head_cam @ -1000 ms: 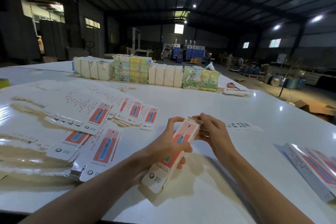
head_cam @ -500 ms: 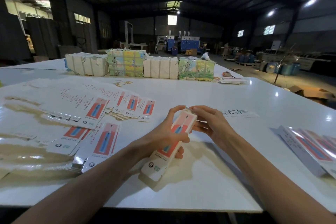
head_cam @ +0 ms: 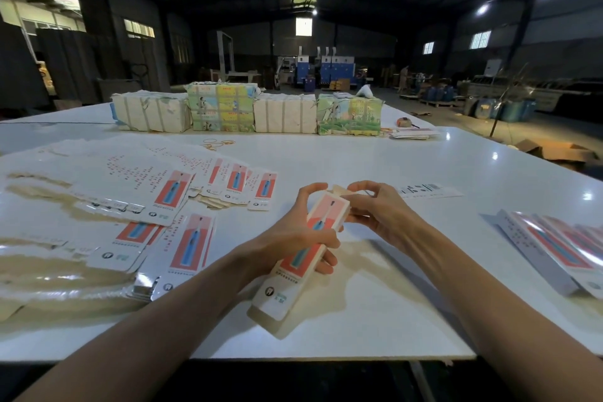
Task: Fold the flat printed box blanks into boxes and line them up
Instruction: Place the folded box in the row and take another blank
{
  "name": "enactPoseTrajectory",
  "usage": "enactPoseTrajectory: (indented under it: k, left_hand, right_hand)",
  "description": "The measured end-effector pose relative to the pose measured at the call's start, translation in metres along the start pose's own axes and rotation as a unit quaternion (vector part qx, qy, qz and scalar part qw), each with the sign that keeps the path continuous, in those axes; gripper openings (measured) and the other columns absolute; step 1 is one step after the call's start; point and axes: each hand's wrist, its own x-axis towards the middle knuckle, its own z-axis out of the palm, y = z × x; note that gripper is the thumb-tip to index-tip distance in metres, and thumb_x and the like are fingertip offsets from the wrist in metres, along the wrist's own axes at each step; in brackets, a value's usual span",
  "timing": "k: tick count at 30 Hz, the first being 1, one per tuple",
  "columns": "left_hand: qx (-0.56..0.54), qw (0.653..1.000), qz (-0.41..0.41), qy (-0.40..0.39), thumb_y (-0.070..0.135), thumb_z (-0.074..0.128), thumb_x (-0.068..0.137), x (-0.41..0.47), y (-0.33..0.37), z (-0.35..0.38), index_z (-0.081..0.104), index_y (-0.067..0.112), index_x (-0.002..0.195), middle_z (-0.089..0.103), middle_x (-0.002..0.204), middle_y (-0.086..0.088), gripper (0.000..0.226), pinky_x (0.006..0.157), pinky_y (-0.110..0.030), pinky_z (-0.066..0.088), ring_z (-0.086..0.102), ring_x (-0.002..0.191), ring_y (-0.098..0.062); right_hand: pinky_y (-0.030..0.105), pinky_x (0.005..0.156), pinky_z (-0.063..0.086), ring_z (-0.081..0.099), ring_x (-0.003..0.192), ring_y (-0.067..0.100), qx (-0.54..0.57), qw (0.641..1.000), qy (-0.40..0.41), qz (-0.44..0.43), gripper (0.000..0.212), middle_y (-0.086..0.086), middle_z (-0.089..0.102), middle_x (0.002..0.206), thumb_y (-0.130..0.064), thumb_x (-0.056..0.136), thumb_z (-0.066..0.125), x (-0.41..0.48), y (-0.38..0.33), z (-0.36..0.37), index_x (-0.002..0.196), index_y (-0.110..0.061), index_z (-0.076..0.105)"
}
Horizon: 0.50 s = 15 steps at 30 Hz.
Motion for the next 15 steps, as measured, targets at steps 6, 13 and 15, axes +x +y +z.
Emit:
enactPoseTrajectory:
  k: [6, 13, 15]
  left_hand:
    - [0.043, 0.999, -0.026, -0.016, 0.027, 0.083, 0.081, 0.001, 0.000, -0.001, 0.034, 0.067, 0.126, 0.075, 0.100, 0.017, 0.078, 0.064, -0.036, 0.064, 0.080, 0.086, -0.031]
    - [0.004, 1.000, -0.015, 0.021, 0.019, 0.081, 0.083, -0.003, 0.004, -0.003, 0.033, 0.051, 0.141, 0.074, 0.110, 0.000, 0.082, 0.067, -0.038, 0.064, 0.080, 0.087, -0.033]
    - [0.013, 0.999, -0.014, 0.027, 0.019, 0.081, 0.083, -0.004, 0.005, -0.001, 0.032, 0.052, 0.139, 0.072, 0.113, -0.006, 0.082, 0.066, -0.037, 0.064, 0.080, 0.085, -0.032]
  right_hand:
    - [0.031, 0.068, 0.064, 0.079, 0.086, 0.033, -0.041, 0.999, -0.019, 0.009, 0.021, 0.022, 0.079, 0.094, 0.008, 0.093, 0.073, -0.002, 0.000, -0.004, 0.103, -0.004, 0.060]
    - [0.031, 0.075, 0.063, 0.079, 0.096, 0.030, -0.001, 0.999, -0.028, -0.039, 0.029, 0.017, 0.080, 0.105, -0.025, 0.101, 0.073, -0.006, -0.001, 0.011, 0.110, 0.002, 0.066]
    - [0.031, 0.074, 0.064, 0.079, 0.097, 0.031, -0.002, 0.999, -0.015, -0.036, 0.029, 0.019, 0.079, 0.103, -0.023, 0.102, 0.071, -0.007, 0.001, 0.013, 0.110, 0.004, 0.068]
